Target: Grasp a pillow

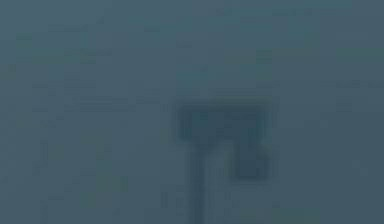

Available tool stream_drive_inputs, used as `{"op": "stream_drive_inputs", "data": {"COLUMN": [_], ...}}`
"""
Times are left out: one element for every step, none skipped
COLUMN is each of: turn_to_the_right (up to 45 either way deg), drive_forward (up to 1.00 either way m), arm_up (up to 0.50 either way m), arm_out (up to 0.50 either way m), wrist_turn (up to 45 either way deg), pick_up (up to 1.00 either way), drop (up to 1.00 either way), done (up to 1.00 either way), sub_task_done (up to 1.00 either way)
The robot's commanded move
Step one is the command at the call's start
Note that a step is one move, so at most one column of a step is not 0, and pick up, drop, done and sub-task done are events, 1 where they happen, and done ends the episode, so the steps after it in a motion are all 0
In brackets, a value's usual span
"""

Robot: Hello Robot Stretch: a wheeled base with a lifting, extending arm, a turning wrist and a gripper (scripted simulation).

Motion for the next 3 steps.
{"op": "stream_drive_inputs", "data": {"turn_to_the_right": [0.0, 0.0, 0.0], "drive_forward": [0.0, 0.0, 0.0], "arm_up": [0.0, 0.1, 0.0], "arm_out": [0.0, 0.0, 0.0], "wrist_turn": [0.0, 0.0, 0.0], "pick_up": [1.0, 0.0, 0.0], "drop": [0.0, 0.0, 0.0], "done": [0.0, 0.0, 1.0], "sub_task_done": [0.0, 0.0, 0.0]}}
